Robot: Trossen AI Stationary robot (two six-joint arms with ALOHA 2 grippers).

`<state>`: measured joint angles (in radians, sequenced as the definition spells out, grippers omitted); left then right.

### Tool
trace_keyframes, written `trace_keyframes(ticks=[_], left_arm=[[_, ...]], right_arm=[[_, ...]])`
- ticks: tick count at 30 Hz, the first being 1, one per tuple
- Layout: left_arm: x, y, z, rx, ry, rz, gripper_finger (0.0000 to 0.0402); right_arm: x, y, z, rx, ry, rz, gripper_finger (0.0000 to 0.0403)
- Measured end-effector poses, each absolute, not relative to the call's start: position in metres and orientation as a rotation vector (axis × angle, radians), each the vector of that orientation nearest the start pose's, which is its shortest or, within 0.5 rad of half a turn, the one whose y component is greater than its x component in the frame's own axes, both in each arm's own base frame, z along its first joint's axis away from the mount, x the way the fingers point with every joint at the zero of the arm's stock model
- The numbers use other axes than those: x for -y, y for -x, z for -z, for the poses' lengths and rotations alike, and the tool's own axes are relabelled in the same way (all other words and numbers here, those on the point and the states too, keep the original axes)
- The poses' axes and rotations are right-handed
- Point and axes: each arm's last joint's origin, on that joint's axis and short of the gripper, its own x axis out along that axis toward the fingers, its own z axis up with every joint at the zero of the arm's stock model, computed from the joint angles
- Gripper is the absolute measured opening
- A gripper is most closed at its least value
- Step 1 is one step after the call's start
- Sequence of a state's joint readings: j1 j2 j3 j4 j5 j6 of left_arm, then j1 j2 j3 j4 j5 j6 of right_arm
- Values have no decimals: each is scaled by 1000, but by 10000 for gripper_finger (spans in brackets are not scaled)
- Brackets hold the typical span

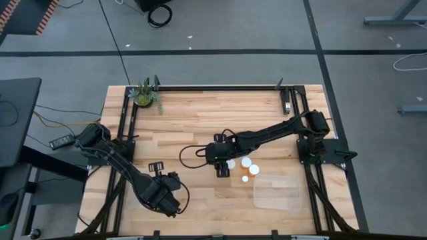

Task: Pick and place medicine bottles into bin by pill shape (circle, oval)
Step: Put the large orange pill bottle into the right transparent bin

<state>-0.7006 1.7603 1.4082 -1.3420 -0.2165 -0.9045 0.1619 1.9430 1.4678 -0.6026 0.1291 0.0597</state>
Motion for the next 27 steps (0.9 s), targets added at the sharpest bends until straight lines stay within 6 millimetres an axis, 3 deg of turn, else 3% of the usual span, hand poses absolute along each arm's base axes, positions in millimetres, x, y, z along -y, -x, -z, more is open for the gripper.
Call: trace_keyframes(ticks=[8, 18, 27], left_arm=[[197, -238, -239, -1487, -47, -325, 32], [198, -237, -239, -1483, -35, -334, 31], [198, -237, -239, -1484, -36, -335, 25]], right_arm=[[-107, -398, -241, -1076, 131, -167, 232], [-161, -372, -250, -1158, 195, -287, 232], [-183, -343, -260, -1225, 248, -260, 233]])
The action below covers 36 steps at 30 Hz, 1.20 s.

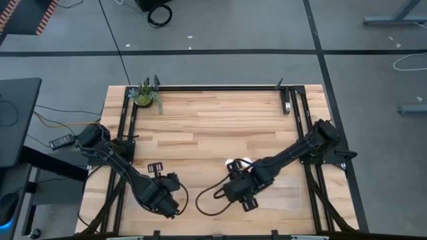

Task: Pick and place medicine bottles into bin by pill shape (circle, oval)
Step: Put the large orange pill bottle into the right transparent bin

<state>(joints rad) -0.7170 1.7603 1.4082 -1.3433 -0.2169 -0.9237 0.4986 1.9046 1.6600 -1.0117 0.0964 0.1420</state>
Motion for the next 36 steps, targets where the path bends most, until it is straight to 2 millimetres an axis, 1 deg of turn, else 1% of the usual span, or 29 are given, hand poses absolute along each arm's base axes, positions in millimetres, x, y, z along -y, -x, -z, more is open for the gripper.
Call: trace_keyframes(ticks=[4, 7, 10, 13, 18, 22, 25, 28, 32, 36], left_arm=[[198, -237, -239, -1483, -36, -334, 21], [199, -236, -239, -1484, -41, -330, 23], [199, -236, -239, -1486, -52, -320, 27], [199, -235, -239, -1486, -50, -322, 29], [199, -235, -239, -1483, -36, -336, 23], [199, -235, -239, -1487, -44, -332, 17], [197, -237, -239, -1488, -40, -338, 17], [195, -238, -239, -1488, -35, -343, 21], [195, -238, -239, -1489, -36, -343, 26], [195, -238, -239, -1493, -40, -346, 23]], right_arm=[[-190, -325, -279, -1185, 268, -222, 232], [-191, -310, -291, -1159, 278, -194, 232], [-186, -294, -297, -1145, 262, -168, 233], [-176, -277, -295, -1133, 217, -107, 233], [-161, -247, -287, -1089, 93, -54, 233], [-150, -221, -274, -1090, 3, -9, 233], [-145, -207, -261, -1064, -57, 14, 233], [-148, -199, -248, -1031, -92, -30, 233], [-157, -190, -233, -1019, -89, -84, 233], [-163, -183, -219, -1031, -80, -81, 233]])
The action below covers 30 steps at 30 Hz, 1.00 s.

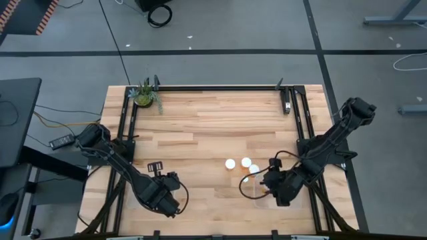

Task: Pick and place medicine bottles into bin by pill shape (circle, oval)
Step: Put the large orange pill bottle into the right transparent bin

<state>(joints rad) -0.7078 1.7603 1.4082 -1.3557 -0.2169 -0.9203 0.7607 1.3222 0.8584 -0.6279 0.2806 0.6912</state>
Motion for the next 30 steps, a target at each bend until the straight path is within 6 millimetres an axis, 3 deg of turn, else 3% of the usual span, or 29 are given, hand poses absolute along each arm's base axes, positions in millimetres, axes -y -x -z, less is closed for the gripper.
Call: trace_keyframes(ticks=[13, 30], left_arm=[[195, -238, -239, -1491, -32, -353, 26], [194, -238, -239, -1490, -25, -359, 24]], right_arm=[[-195, -190, -177, -1058, 19, -114, 233], [-195, -203, -173, -995, -4, -81, 269]])
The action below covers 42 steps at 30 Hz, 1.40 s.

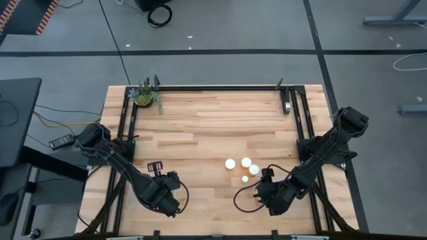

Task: Pick and place medicine bottles into bin by pill shape (circle, oval)
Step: Put the large orange pill bottle into the right transparent bin

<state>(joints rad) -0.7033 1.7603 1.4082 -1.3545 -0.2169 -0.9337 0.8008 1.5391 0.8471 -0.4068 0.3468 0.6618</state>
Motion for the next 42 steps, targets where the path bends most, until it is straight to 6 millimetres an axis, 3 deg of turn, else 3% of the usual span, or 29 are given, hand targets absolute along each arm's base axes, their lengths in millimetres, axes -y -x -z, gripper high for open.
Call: trace_keyframes(ticks=[5, 13, 18, 26, 42], left_arm=[[194, -238, -239, -1491, -29, -358, 19], [194, -238, -239, -1491, -26, -360, 20], [193, -239, -239, -1495, -37, -352, 24], [192, -240, -239, -1494, -30, -358, 15], [193, -239, -239, -1493, -26, -362, 15]], right_arm=[[-193, -202, -179, -993, 3, -91, 287], [-185, -199, -227, -897, 19, -109, 294], [-161, -217, -248, -819, 37, -38, 294], [-125, -261, -237, -874, 50, 8, 294], [-100, -347, -216, -1009, 183, -82, 294]])
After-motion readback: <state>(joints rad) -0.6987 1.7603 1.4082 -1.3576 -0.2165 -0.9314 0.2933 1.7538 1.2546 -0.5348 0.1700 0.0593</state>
